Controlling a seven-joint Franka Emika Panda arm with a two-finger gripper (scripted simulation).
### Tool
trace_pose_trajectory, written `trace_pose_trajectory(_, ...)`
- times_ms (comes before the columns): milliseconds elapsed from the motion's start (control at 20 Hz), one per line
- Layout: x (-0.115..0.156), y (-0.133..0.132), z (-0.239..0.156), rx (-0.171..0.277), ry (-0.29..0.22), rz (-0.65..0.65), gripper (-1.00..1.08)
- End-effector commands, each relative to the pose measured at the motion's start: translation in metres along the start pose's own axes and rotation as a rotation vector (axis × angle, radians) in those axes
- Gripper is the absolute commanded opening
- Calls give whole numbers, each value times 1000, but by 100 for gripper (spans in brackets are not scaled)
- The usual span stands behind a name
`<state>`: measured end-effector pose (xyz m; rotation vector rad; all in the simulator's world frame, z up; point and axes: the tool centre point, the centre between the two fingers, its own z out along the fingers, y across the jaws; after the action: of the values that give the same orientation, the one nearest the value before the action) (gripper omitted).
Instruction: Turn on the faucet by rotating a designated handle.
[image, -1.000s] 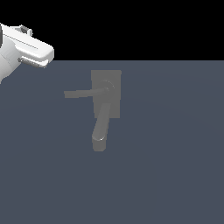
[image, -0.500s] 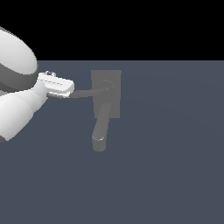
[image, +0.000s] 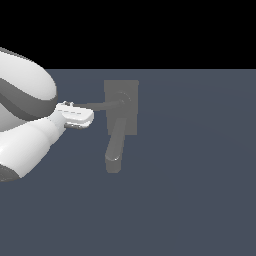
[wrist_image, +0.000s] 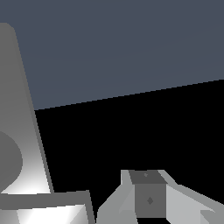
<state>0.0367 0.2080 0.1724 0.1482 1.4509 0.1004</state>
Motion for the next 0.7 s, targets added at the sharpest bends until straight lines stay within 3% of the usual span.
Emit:
trace_pose_trajectory(0, 15, -7, -7, 13, 41, -2, -100)
trace_pose_trajectory(300, 44, -20, -22, 40, 123, -6, -100)
trace_pose_trajectory(650, 48, -22, -25, 44, 135, -5, -100)
